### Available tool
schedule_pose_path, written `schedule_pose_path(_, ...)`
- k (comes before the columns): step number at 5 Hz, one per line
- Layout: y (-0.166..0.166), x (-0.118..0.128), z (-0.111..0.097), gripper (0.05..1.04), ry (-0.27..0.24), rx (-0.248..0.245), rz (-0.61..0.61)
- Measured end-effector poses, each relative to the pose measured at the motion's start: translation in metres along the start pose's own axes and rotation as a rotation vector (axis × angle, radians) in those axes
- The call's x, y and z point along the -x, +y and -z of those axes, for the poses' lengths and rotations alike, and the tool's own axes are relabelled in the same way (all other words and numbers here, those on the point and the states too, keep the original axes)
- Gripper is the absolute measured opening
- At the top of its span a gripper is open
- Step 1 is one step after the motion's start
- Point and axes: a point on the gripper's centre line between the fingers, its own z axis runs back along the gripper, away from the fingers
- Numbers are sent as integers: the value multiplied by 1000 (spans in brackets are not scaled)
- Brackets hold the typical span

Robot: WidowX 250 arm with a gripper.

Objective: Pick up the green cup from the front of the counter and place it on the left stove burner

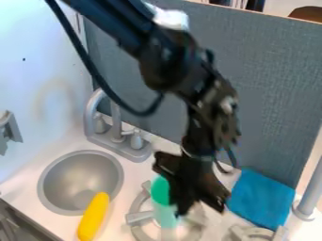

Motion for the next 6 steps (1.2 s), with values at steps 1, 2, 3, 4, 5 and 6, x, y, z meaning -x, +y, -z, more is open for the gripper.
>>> schedule_pose_path(1,21,-21,3,87,8,-2,-19)
schedule_pose_path(2,35,-37,23,87,70,14,-40)
schedule_pose_path(3,34,-50,40,87,117,34,-37)
schedule_pose_path(4,30,-57,51,87,148,43,-34)
schedule_pose_path(5,27,-59,60,87,177,38,-49)
schedule_pose_path(6,25,-59,70,87,206,34,-55)
